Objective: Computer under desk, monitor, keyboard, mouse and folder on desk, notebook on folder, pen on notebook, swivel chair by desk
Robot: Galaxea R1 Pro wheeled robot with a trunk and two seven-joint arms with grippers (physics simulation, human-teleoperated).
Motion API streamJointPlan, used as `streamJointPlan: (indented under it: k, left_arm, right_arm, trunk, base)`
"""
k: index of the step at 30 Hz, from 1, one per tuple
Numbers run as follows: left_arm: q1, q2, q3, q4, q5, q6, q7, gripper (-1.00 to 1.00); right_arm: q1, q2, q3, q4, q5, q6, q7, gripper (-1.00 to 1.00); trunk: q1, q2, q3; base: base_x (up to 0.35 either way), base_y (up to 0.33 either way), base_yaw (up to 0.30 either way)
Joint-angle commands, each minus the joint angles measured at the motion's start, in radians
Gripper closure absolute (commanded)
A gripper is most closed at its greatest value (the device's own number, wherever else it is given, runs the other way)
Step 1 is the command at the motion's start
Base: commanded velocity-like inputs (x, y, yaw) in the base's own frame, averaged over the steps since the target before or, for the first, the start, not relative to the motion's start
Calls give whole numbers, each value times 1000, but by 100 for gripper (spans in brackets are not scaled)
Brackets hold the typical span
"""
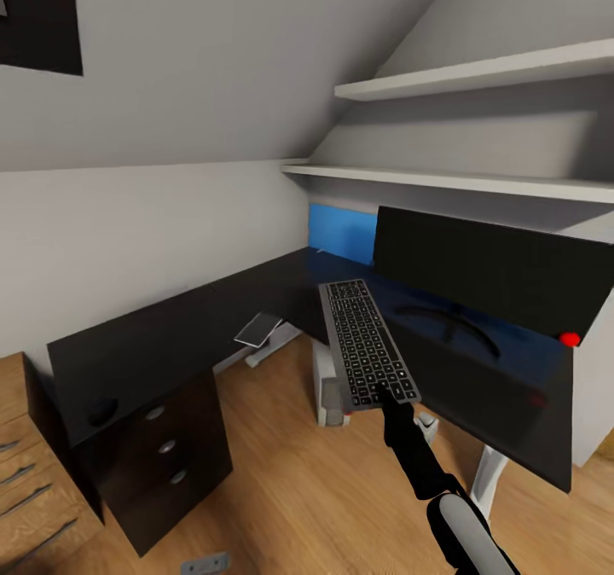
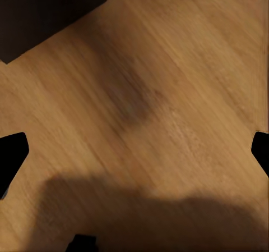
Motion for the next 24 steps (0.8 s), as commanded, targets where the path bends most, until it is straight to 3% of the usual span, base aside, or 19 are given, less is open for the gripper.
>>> streamJointPlan:
  k: [1,24]
  left_arm:
    - [0,-1,2,-2,3,5,2,-100]
    - [0,-1,0,-1,3,5,2,-100]
  right_arm:
    - [-1,-1,3,0,-12,-2,8,100]
    - [-1,-1,3,-1,-12,-3,8,100]
  trunk:
    - [0,-1,-1]
    - [0,-1,-1]
  base:
    - [-55,48,-270]
    - [-85,45,-270]
